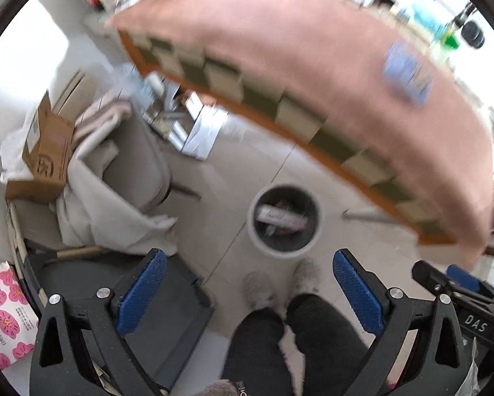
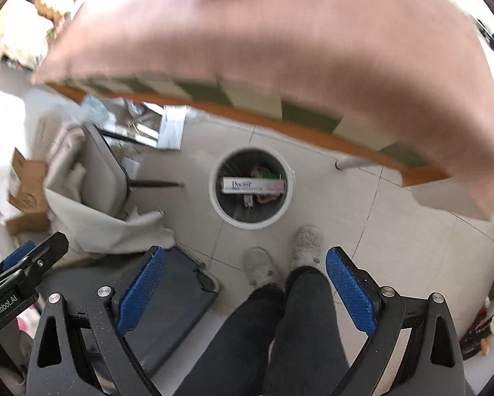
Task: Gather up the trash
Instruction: 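Grasp the blue snack bag with the left tool while the right tool grasps the white leaflet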
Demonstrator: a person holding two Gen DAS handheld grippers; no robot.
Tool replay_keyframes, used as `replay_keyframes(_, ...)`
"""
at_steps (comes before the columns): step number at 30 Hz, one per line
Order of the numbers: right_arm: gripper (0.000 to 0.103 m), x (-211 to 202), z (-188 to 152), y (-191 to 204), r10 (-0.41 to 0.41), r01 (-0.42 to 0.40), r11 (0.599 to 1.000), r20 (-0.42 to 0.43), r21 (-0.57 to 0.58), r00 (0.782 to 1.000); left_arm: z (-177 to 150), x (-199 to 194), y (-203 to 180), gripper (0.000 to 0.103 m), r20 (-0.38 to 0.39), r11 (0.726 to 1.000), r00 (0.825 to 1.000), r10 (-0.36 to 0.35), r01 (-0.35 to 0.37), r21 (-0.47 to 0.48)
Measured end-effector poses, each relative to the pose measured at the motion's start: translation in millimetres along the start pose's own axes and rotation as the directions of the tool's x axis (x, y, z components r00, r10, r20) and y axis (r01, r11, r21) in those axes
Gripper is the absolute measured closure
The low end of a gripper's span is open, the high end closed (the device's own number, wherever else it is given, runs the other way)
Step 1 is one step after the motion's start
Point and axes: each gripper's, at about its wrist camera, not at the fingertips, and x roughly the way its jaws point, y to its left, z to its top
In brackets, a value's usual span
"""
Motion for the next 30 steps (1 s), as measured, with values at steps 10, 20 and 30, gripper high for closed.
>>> replay_keyframes(10,0.004,-104.1,118.3,-42.0,-0.050,0.053,0.998,0.076,-0.037,0.996,91.4,-44.2,-92.6,0.000,0.072,0.994,0.997,-0.025,0.018,0.104)
replay_keyframes(20,0.004,-74.1,299.7,-104.0,-0.310,0.275,0.883,-0.030,-0.381,0.950,183.5,9.5,-193.2,0.000,0.061,0.979,0.980,0.191,-0.195,0.065)
replay_keyframes(30,0.004,13.1,412.5,-121.8,-0.560,0.300,0.520,-0.055,-0.800,0.827,258.0,63.1,-256.0,0.000,-0.008,0.967,0.970,0.243,-0.242,0.086)
